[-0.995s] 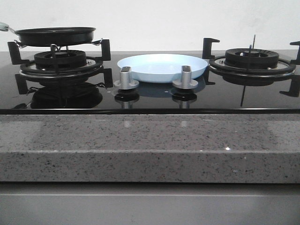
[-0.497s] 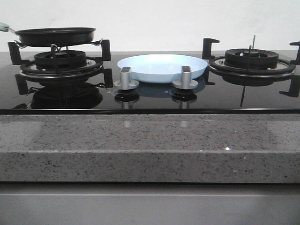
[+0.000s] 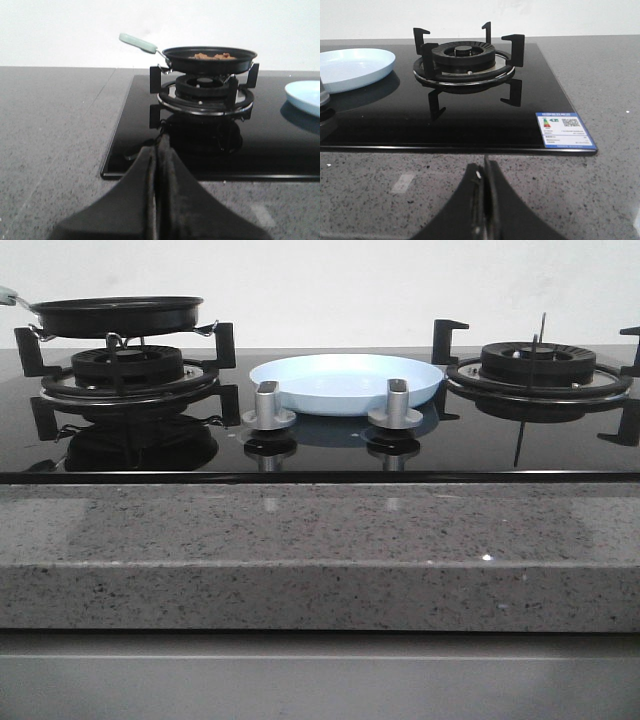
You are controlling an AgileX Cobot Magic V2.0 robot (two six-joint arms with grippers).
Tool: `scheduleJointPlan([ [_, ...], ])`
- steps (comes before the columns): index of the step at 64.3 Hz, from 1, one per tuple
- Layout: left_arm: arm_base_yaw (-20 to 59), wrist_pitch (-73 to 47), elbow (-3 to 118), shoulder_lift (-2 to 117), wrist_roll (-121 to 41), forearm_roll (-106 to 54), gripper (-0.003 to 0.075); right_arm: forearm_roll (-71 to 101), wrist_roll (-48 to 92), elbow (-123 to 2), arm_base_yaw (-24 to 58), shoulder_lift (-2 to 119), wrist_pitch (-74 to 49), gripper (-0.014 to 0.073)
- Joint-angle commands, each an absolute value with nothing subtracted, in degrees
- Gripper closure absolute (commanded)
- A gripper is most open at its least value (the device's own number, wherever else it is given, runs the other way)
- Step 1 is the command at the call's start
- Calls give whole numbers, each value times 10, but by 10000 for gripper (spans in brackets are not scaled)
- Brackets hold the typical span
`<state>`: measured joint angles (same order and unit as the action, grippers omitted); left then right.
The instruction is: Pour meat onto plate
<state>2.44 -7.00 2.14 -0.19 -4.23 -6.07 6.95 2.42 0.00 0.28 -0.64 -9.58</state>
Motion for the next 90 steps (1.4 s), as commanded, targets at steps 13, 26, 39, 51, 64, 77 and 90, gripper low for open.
scheduleJointPlan([
  [13,23,-144,221,127,-37,-65,741,63,27,-181,-1,56,-149,654],
  [26,23,-146,331,305,-37,-63,741,63,27,-287,-1,203,-159,654],
  [39,23,-128,356,345,-37,-64,739,63,27,-314,-1,274,-148,638],
  [51,23,-118,356,345,-37,-64,539,63,27,-314,-1,275,-144,383],
  [64,23,-118,355,345,-37,-64,22,82,27,-313,-1,275,-143,5],
  [77,23,-118,355,345,-37,-64,97,83,27,-313,-1,275,-133,-19],
  [90,23,-118,355,345,-37,-64,149,85,27,-313,-1,275,-138,-19],
])
